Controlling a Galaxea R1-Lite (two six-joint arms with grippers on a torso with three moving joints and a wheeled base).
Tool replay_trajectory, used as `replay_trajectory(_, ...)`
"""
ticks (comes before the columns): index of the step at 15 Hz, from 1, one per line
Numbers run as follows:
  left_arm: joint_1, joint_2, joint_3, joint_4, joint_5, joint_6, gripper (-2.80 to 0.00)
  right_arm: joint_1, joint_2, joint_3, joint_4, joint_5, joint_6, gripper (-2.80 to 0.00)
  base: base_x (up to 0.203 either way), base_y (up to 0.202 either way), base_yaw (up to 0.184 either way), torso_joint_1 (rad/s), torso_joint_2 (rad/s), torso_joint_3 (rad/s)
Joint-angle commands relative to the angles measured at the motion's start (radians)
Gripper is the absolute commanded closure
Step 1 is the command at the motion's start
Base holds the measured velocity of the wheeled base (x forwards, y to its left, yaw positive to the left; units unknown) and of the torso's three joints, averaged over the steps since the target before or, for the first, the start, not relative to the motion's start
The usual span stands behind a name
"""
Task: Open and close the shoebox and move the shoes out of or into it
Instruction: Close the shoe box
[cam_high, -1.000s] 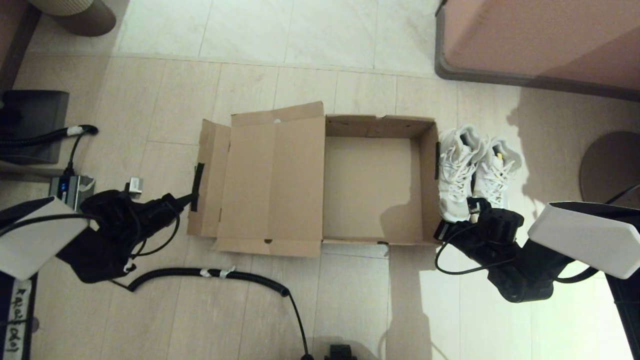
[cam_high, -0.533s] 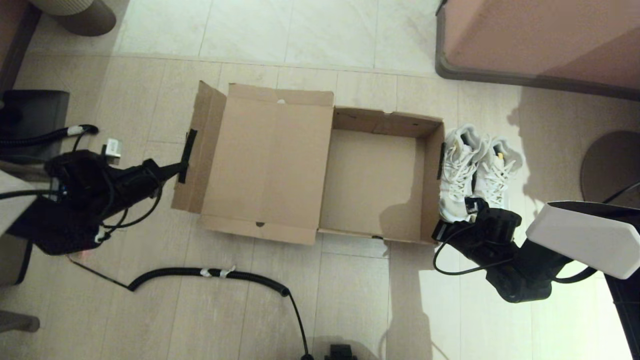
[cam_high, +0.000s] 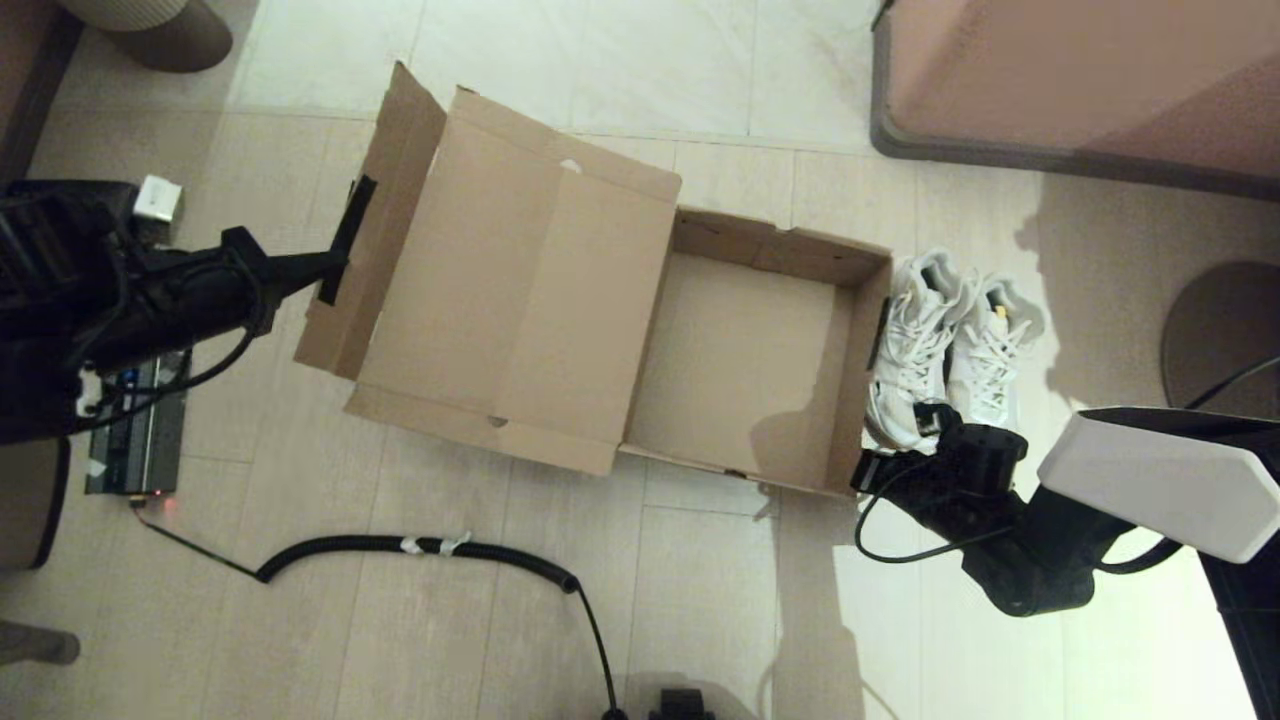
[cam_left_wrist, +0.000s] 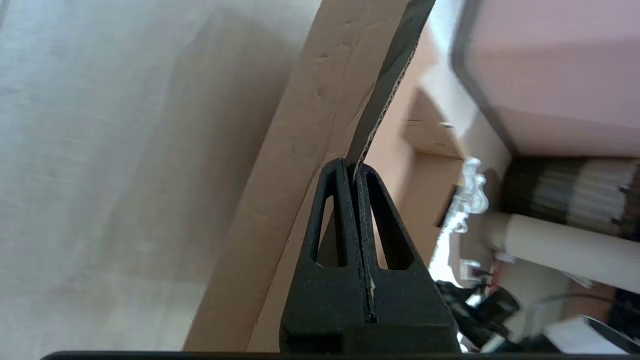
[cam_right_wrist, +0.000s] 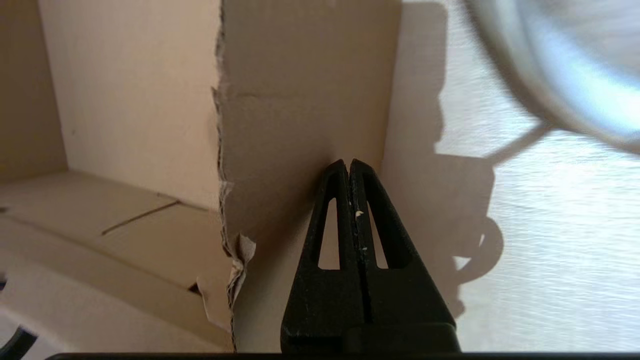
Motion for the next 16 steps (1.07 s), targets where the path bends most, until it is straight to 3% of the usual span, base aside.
replay_trajectory(1,-0.001,-0.100,0.006,0.031,-0.007,-0.004,0.00,0.015,-0.008,0.007,-0.010,0.000,0.001,0.00,0.000,0.000,0.000,0.000,0.00,0.000)
replay_trajectory(8,-0.017,-0.271,0.055,0.253,-0.006,-0.004,0.00,0.105,-0.024,0.042,-0.014,-0.030,0.001,0.00,0.000,0.000,0.000,0.000,0.00,0.000)
replay_trajectory(12,-0.070,-0.341,0.052,0.321,-0.006,-0.004,0.00,0.136,-0.024,0.036,-0.012,-0.034,0.000,0.00,0.000,0.000,0.000,0.000,0.00,0.000)
replay_trajectory(16,-0.123,-0.494,0.051,0.489,-0.004,-0.004,0.00,0.146,0.003,0.002,-0.008,-0.054,-0.002,0.00,0.000,0.000,0.000,0.000,0.00,0.000)
